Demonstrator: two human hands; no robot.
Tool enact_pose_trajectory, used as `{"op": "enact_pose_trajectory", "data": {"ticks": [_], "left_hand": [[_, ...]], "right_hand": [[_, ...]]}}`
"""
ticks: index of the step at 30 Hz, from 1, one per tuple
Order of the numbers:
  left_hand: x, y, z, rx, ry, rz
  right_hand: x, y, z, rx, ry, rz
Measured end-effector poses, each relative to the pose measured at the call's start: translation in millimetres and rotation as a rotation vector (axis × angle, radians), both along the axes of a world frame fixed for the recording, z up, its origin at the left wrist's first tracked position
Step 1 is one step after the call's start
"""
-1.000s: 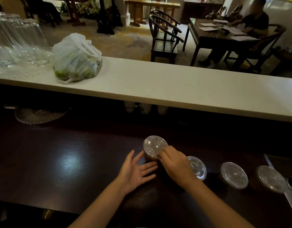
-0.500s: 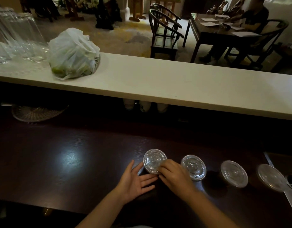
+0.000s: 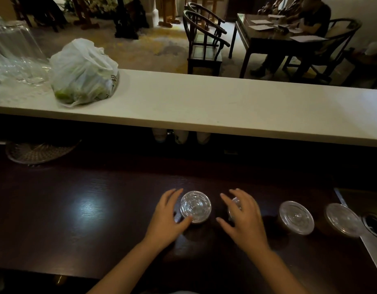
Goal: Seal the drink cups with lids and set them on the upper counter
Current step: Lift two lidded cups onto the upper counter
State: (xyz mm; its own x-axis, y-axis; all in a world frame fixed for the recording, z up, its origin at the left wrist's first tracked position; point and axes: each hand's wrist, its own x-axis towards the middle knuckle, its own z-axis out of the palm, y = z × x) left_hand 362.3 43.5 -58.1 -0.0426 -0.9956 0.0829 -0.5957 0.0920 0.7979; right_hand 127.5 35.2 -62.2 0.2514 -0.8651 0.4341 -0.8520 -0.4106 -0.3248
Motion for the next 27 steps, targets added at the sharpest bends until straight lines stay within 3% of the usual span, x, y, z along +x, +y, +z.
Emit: {"op": "enact_pose_trajectory", "data": {"ticks": [3, 6, 12, 18, 27], "left_hand": [[-7, -6, -3, -0.031, -0.33, -0.147], [-17, -7, -17, 0.017, -0.43, -0.193], [-20, -7, -35, -0.107, -0.124, -0.159], [-22, -5, -44, -0.223, -0.067, -0.125], [-22, -4, -38, -0.293, -0.005, -0.076]], "right_hand": [[-23, 2, 0, 0.088, 0.008, -0.126], [-37, 8, -10, 0.196, 0.041, -0.179], [-38, 18, -33, 0.208, -0.122, -0.222], [-34, 13, -44, 0.103, -0.324, -0.219], [-21, 12, -46, -0.005, -0.376, -0.208]]}}
